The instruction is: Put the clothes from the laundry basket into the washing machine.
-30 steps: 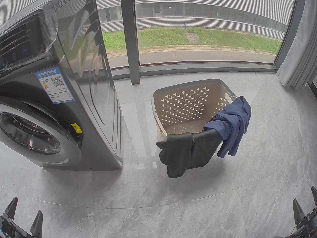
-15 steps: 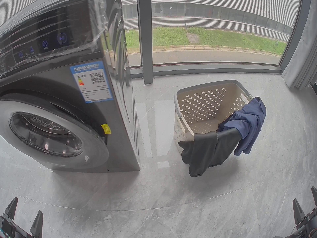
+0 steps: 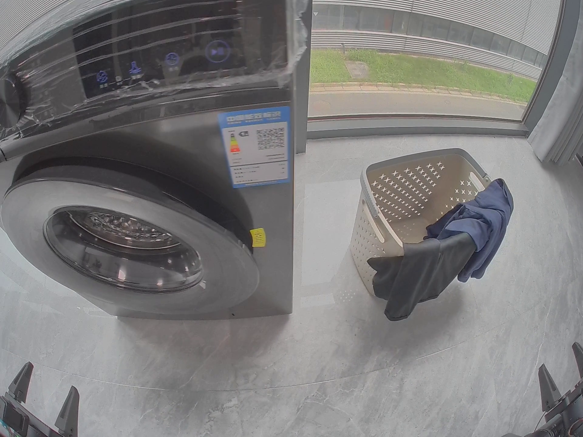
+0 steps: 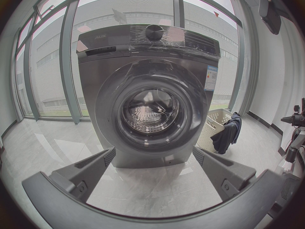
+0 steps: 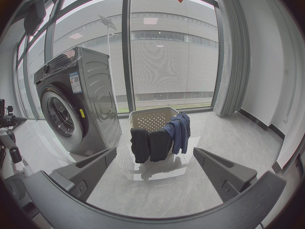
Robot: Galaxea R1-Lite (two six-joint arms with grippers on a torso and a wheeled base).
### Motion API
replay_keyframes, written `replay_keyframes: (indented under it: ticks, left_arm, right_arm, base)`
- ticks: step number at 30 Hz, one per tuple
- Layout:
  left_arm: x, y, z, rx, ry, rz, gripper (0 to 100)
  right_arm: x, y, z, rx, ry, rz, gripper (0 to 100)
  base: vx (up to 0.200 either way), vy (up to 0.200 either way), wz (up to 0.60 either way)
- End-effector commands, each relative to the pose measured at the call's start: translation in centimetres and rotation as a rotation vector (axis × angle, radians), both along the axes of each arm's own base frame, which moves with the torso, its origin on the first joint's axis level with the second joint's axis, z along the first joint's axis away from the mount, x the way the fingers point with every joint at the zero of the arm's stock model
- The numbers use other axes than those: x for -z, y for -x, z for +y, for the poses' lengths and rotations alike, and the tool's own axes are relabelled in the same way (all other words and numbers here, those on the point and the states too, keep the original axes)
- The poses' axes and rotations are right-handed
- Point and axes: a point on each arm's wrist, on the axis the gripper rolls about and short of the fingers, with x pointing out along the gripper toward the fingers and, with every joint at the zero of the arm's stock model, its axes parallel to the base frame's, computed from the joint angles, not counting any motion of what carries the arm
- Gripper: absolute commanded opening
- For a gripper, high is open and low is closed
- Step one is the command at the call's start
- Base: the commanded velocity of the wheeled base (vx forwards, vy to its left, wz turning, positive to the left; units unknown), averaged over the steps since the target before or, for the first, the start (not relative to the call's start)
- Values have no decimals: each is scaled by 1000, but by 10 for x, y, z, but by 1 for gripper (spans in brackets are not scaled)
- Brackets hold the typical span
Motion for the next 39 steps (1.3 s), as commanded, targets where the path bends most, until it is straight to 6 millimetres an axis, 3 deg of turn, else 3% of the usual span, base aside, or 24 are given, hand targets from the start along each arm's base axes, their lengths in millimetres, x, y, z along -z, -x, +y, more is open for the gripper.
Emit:
replay_keyframes:
  ticks: [1,11,20,39]
  left_arm:
    - [5,0,0,1,0,3,100]
    - [5,0,0,1,0,3,100]
    - [5,0,0,0,-1,3,100]
    - [5,0,0,0,-3,3,100]
  right_arm:
    - [5,0,0,-1,0,1,100]
    - [5,0,0,1,3,1,100]
    - [5,0,0,4,1,3,100]
    - [5,0,0,4,1,1,100]
  base:
    - [0,0,0]
    - [0,0,0]
    - [0,200,0]
    - [0,0,95]
